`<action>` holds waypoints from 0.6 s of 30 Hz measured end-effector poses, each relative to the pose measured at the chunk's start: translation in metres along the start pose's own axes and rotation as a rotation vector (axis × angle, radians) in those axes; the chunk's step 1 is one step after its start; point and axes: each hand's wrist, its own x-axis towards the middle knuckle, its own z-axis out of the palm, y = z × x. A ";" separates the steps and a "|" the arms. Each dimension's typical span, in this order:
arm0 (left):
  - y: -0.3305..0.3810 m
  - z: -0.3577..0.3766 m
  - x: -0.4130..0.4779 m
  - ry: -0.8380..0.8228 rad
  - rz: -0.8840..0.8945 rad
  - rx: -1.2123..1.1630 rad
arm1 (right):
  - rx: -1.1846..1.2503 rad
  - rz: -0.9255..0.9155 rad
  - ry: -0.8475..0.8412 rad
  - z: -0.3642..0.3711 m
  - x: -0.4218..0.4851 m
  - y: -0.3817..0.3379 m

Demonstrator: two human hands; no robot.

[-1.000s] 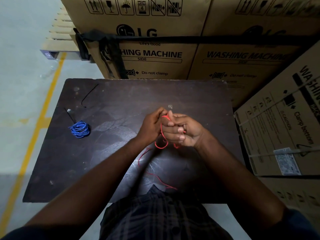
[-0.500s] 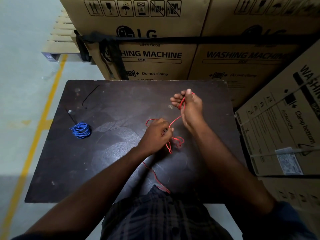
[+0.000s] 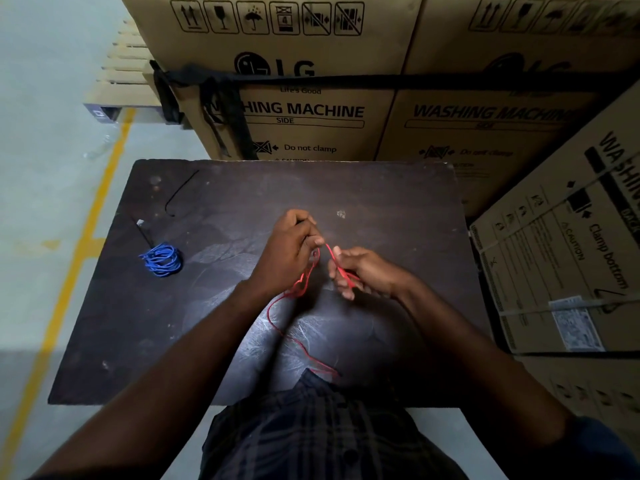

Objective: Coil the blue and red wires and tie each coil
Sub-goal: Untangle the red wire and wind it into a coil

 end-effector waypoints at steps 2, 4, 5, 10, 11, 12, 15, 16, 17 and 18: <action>0.002 0.002 -0.001 0.022 -0.001 -0.016 | 0.171 0.029 -0.134 0.003 -0.006 -0.005; 0.004 0.006 -0.001 0.030 -0.014 -0.032 | 0.320 0.043 -0.293 0.004 -0.008 -0.012; 0.005 0.008 -0.002 0.031 -0.023 -0.040 | 0.389 0.039 -0.375 0.005 -0.008 -0.015; 0.016 0.016 -0.009 -0.051 -0.117 -0.116 | 0.709 -0.107 -0.518 0.005 -0.002 -0.036; 0.017 0.017 -0.011 -0.084 -0.124 -0.124 | 0.768 -0.149 -0.470 0.004 -0.001 -0.041; 0.017 0.017 -0.012 -0.114 -0.133 -0.126 | 0.811 -0.193 -0.364 0.004 0.001 -0.046; 0.013 0.022 -0.016 -0.199 -0.148 -0.079 | 0.873 -0.334 0.105 0.005 0.009 -0.055; 0.012 0.024 -0.018 -0.234 -0.144 -0.057 | 0.880 -0.383 0.232 0.004 0.013 -0.055; 0.012 0.026 -0.021 -0.266 -0.129 -0.027 | 0.876 -0.432 0.332 0.002 0.017 -0.056; 0.010 0.028 -0.025 -0.290 -0.111 0.008 | 0.857 -0.479 0.409 -0.002 0.021 -0.057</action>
